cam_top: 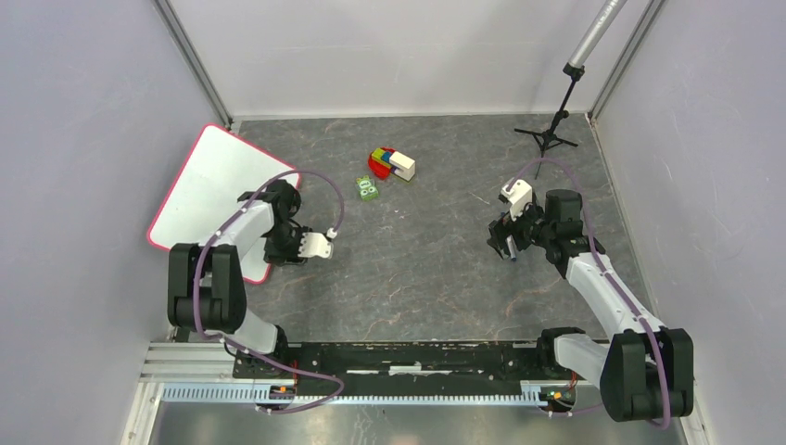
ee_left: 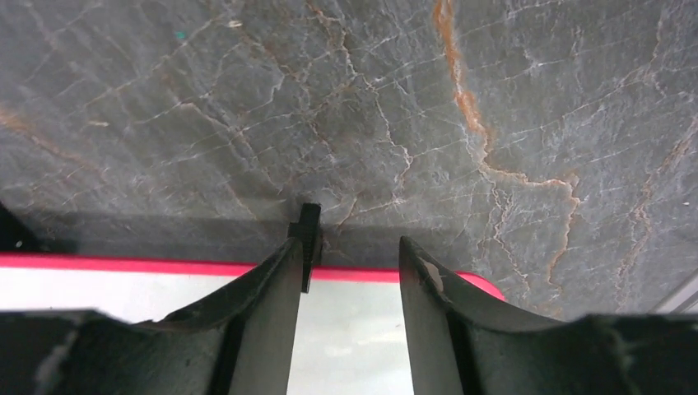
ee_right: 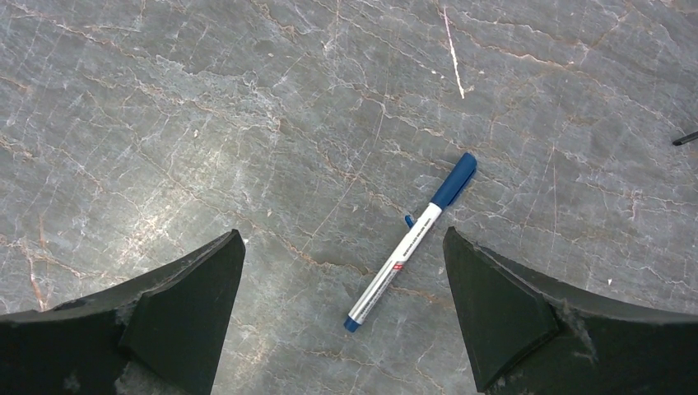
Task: Write a sentence on the whiteboard
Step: Move the whiteboard to the center of the board, then pick up the whiteboard marker from the center of the board, then pass from the right arm to the left, then open the pen cap from the whiteboard marker.
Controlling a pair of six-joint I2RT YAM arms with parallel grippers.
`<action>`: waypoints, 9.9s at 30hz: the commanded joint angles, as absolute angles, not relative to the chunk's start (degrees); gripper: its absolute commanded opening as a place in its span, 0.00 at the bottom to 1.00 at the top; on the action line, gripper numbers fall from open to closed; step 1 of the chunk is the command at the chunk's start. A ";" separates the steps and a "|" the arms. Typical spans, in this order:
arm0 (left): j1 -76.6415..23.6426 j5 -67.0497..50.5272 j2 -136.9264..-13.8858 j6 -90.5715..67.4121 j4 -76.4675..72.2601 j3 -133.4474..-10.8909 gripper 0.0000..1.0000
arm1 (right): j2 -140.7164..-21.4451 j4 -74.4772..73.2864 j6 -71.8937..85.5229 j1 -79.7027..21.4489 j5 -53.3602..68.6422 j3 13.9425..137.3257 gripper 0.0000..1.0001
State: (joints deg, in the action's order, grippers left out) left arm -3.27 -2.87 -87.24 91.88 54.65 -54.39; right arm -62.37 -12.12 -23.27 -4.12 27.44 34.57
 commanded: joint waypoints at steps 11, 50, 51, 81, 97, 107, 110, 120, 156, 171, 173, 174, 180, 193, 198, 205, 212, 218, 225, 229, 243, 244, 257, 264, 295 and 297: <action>-3.51 5.75 -90.66 101.78 45.21 -49.87 0.45 | -62.21 -12.39 -24.43 -4.12 29.62 34.61 0.97; -48.20 11.34 -92.07 73.12 55.37 -51.86 0.03 | -62.41 -15.34 -24.11 -0.35 32.67 37.66 0.97; -50.04 11.40 -92.84 71.24 55.88 -52.68 0.03 | -62.43 -15.40 -23.96 -0.35 32.84 37.71 0.97; -80.54 10.73 -120.19 58.79 64.17 -89.04 0.06 | -62.26 -26.07 -29.24 18.88 40.30 44.25 0.98; -82.68 5.97 -115.24 52.88 68.44 -94.31 0.72 | -63.70 -27.53 -31.73 19.78 36.31 42.18 0.97; -79.59 -3.34 -102.27 43.15 62.35 -90.98 0.89 | -67.02 -22.08 -26.85 16.68 30.34 38.88 0.97; -75.05 -6.33 -99.51 38.80 61.31 -92.16 0.91 | -68.30 -20.34 -25.32 13.05 26.78 38.33 0.99; -54.41 -16.11 -89.40 21.38 53.50 -98.05 1.00 | -75.31 -14.74 -20.75 4.49 19.80 37.96 0.70; -35.53 -28.93 -77.67 14.55 54.04 -103.29 1.00 | -69.38 -37.19 -32.83 1.57 35.50 61.92 0.00; -40.30 -43.53 -76.22 40.37 61.60 -99.26 0.94 | -65.46 -53.94 -32.82 -14.21 61.92 68.14 0.00; -44.40 -40.68 -76.69 44.70 63.72 -98.60 0.92 | -65.41 -54.14 -32.23 -16.81 62.98 68.07 0.00; -46.04 -39.22 -76.77 46.32 64.16 -98.16 0.91 | -65.42 -54.13 -31.99 -18.03 62.80 67.80 0.00; -52.19 -33.60 -77.76 51.05 65.13 -97.00 0.82 | -64.47 -54.29 -32.29 -24.50 62.47 66.27 0.00; -56.68 -28.17 -78.94 50.44 62.16 -93.82 0.55 | -64.52 -56.91 -33.83 -26.36 63.75 67.63 0.00; -57.55 -27.54 -79.14 50.20 62.02 -93.01 0.42 | -64.60 -57.29 -33.75 -26.54 64.05 67.93 0.00; -57.44 -27.93 -79.15 46.47 59.85 -92.35 0.20 | -64.68 -57.63 -33.79 -26.66 65.08 68.80 0.00; -49.95 -36.94 -77.22 34.94 54.39 -90.89 0.02 | -62.94 -49.97 -27.64 -26.54 61.76 69.47 0.74; -40.52 -47.28 -73.29 22.74 47.82 -87.97 0.02 | -58.81 -34.37 -16.11 -26.46 55.19 70.49 0.98; -32.71 -56.80 -69.08 7.83 37.70 -84.05 0.02 | -60.72 -23.31 -3.80 -24.34 57.74 73.33 0.98; -29.37 -61.24 -68.28 -4.73 27.65 -81.78 0.02 | -61.88 -7.16 14.53 -22.76 65.98 69.61 0.97; -28.23 -58.43 -70.08 -13.45 22.16 -80.71 0.02 | -60.62 46.00 62.59 -22.63 65.50 52.24 0.71; -28.24 -58.53 -70.05 -13.36 22.43 -80.69 0.02 | -60.65 46.03 62.57 -22.71 65.20 52.12 0.70; -28.30 -58.62 -71.73 -10.82 29.11 -81.34 0.02 | -61.54 7.65 32.87 -22.70 58.89 62.09 0.66; -28.30 -58.62 -72.67 -11.90 28.35 -82.25 0.02 | -61.60 12.04 36.69 -23.26 61.64 60.10 0.56; -30.08 -60.47 -75.24 -11.52 28.91 -82.44 0.02 | -63.29 6.67 30.07 -26.99 63.43 62.14 0.14; -30.06 -60.25 -75.12 -11.15 29.15 -82.48 0.02 | -63.30 6.62 29.85 -26.98 63.59 62.25 0.01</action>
